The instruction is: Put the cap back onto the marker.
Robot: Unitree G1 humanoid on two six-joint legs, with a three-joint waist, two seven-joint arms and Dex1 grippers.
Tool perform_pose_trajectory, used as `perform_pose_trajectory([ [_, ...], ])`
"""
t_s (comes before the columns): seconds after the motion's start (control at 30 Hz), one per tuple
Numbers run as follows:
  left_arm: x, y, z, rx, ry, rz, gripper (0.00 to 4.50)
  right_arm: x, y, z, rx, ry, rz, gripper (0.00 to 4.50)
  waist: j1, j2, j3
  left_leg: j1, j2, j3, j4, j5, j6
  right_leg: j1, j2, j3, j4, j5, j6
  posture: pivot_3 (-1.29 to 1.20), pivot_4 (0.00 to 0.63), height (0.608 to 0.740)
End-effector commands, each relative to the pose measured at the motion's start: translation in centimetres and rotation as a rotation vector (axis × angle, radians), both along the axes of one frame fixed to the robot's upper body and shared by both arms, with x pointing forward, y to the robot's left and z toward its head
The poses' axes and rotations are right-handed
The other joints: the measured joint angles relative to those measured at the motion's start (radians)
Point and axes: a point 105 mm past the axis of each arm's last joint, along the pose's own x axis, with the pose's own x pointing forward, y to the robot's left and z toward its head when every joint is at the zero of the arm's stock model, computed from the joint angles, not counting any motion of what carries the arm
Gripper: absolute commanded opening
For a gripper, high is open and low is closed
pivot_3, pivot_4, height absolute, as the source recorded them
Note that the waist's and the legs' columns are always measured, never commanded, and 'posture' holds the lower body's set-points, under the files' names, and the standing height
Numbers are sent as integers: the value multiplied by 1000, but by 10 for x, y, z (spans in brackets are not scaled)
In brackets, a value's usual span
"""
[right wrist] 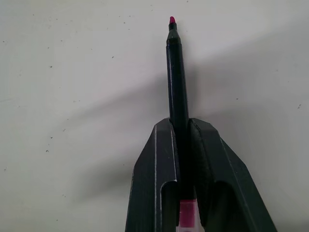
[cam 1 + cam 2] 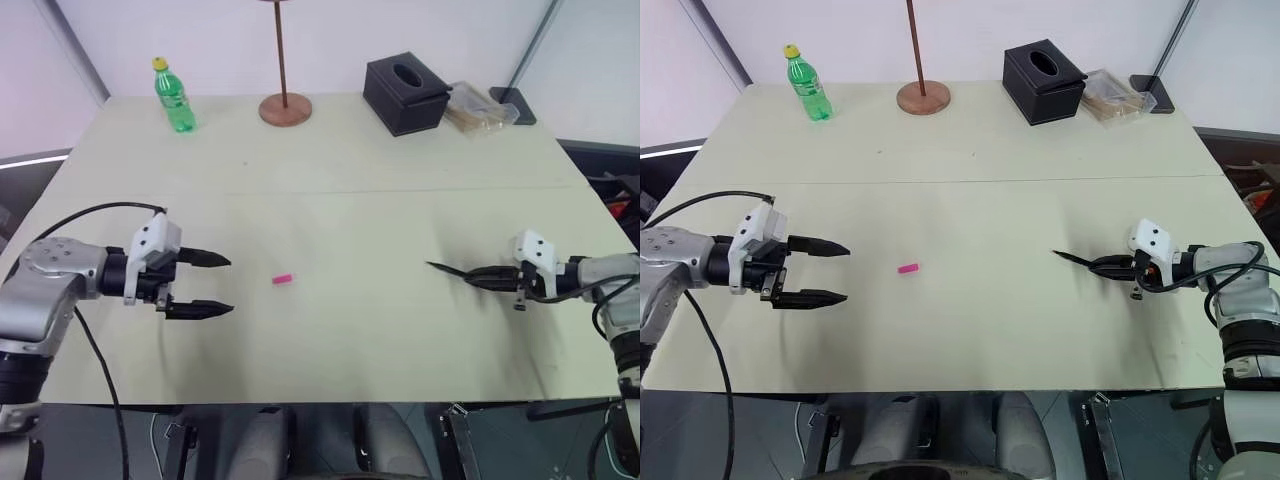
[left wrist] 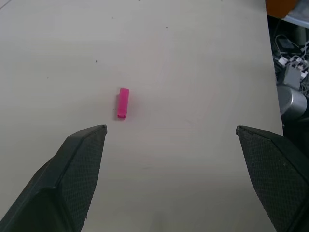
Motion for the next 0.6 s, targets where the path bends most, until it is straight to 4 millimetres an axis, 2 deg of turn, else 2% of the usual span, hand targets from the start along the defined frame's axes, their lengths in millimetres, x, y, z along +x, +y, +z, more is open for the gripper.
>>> perform_pose_trajectory([
  [0.03,1,3,6,-7,-39,10,4500,-4,-9,-2,-40,21,-20,1768,1,0,0,0,0,0,0,0,0,0,0,0,0,0,0,0,150,740],
  [0.17,3,2,6,-9,-44,15,4500,-1,-3,-2,-39,8,-3,3724,0,0,0,0,0,0,0,0,0,0,0,0,0,0,0,0,150,740],
  [0.6,1,2,9,-47,-34,19,4500,13,29,-1,54,-18,25,3724,-26,-1,0,1,1,0,0,0,0,0,2,0,1,0,0,0,150,740],
])
